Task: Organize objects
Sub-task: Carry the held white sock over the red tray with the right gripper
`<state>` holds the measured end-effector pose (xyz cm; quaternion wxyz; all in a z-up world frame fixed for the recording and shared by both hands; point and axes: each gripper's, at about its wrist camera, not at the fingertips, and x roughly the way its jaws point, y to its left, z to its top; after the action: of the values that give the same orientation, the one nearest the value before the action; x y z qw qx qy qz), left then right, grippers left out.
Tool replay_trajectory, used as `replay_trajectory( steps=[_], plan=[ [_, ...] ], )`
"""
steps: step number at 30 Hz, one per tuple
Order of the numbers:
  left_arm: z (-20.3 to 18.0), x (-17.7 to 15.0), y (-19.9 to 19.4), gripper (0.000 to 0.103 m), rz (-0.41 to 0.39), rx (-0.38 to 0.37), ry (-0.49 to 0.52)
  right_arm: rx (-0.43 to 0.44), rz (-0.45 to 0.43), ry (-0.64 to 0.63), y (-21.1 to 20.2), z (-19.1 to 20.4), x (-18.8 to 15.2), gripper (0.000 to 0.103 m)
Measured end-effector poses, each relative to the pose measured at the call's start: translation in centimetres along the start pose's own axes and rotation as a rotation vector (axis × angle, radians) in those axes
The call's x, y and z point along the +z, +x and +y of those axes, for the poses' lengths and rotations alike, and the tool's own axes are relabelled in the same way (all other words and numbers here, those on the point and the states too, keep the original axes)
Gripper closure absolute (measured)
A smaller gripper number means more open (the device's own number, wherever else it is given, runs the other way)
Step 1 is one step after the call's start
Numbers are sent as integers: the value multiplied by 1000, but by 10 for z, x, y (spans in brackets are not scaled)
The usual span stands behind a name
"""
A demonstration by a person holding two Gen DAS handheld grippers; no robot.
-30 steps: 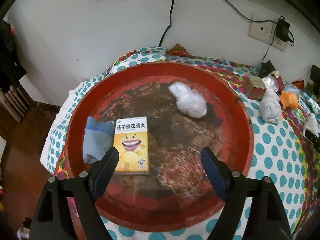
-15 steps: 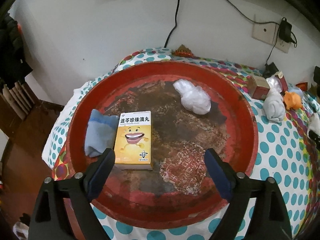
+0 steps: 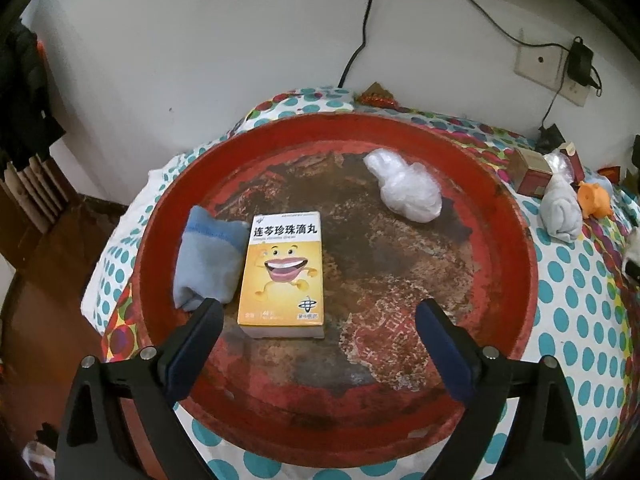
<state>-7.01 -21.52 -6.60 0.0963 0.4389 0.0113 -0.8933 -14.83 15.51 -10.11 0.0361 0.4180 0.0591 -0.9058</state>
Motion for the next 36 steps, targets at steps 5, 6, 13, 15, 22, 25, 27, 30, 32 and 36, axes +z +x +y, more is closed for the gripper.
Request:
replay_trajectory(
  steps=[5, 6, 13, 15, 22, 25, 27, 30, 32, 36],
  plan=[
    [1, -1, 0, 7, 3, -7, -2, 5, 1, 19, -8, -20, -3, 69],
    [1, -1, 0, 7, 3, -7, -3, 7, 0, 19, -9, -22, -3, 69],
    [2, -1, -2, 7, -1, -6, 0, 48, -20, 23, -23, -41, -1, 69],
    [3, -1, -3, 6, -3, -8, -2, 58, -27, 16, -25, -40, 0, 69],
    [9, -1, -4, 6, -2, -14, -19, 97, -40, -19, -34, -34, 4, 69],
    [12, 0, -4, 6, 0, -11, -25, 120, -45, -35, -36, -23, 8, 69],
    [14, 0, -4, 6, 1, -14, -29, 134, -47, -50, -37, -16, 11, 69],
    [18, 0, -4, 6, 2, -13, -38, 159, -48, -73, -39, 2, 14, 68],
    [21, 0, -4, 6, 3, -7, -43, 175, -51, -86, -41, 18, 17, 68],
    [26, 1, -4, 6, 0, -2, -58, 217, -57, -117, -47, 48, 19, 68]
  ],
)
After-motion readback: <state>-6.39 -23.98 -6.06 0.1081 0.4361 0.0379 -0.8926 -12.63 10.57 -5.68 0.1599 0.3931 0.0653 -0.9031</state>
